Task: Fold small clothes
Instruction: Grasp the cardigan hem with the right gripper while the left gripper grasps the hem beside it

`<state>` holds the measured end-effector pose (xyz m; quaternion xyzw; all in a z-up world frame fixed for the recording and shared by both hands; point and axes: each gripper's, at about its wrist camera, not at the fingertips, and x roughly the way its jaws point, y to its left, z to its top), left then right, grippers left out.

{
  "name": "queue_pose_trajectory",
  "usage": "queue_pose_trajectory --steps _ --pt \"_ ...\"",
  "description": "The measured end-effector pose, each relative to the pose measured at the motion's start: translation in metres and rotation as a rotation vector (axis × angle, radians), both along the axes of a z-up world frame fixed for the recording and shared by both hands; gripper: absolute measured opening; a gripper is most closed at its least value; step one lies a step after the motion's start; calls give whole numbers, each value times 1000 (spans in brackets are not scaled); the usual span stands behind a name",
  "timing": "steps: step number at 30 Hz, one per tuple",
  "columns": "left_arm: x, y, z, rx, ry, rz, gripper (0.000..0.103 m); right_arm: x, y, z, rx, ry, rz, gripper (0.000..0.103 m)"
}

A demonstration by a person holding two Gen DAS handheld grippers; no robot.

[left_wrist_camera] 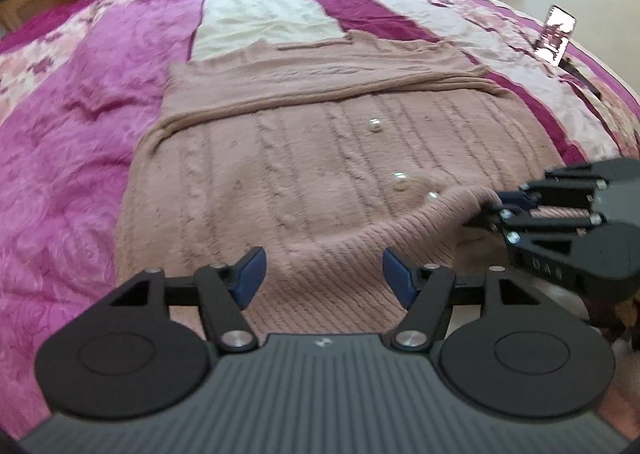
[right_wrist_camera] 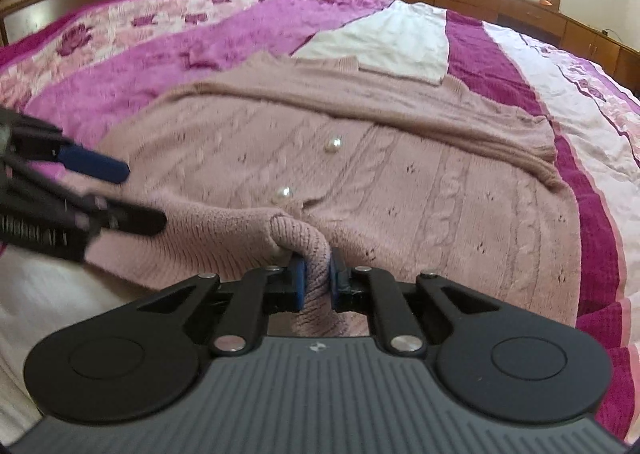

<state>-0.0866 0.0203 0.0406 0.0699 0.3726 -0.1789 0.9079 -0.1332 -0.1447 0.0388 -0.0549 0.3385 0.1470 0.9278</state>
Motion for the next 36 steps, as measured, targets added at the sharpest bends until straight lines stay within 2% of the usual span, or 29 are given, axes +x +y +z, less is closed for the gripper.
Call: queue_pose_trajectory --steps 7,12,20,24,27,29,34,36 --pt "-2 -15 -8 20 14 -65 66 12 -4 10 62 -19 -36 12" --pt "-6 -27 -15 83 -15 -101 66 19 -7 15 102 -21 -53 12" --pt "5 -40 -30 219 -94 -46 66 23 -11 8 135 18 -66 12" --pt "6 -42 -32 263 -140 -30 66 22 -10 -1 126 46 -61 13" --pt "5 -45 -34 325 -194 -18 69 18 -9 -6 124 51 -59 14" --pt "8 -45 -34 331 -195 -22 69 13 -7 -9 104 42 -56 16" --pt "15 -40 -36 287 -162 -5 69 3 0 -18 -10 57 -49 56" --pt "16 -37 -36 271 -154 -2 69 3 -1 -22 -31 60 -66 58"
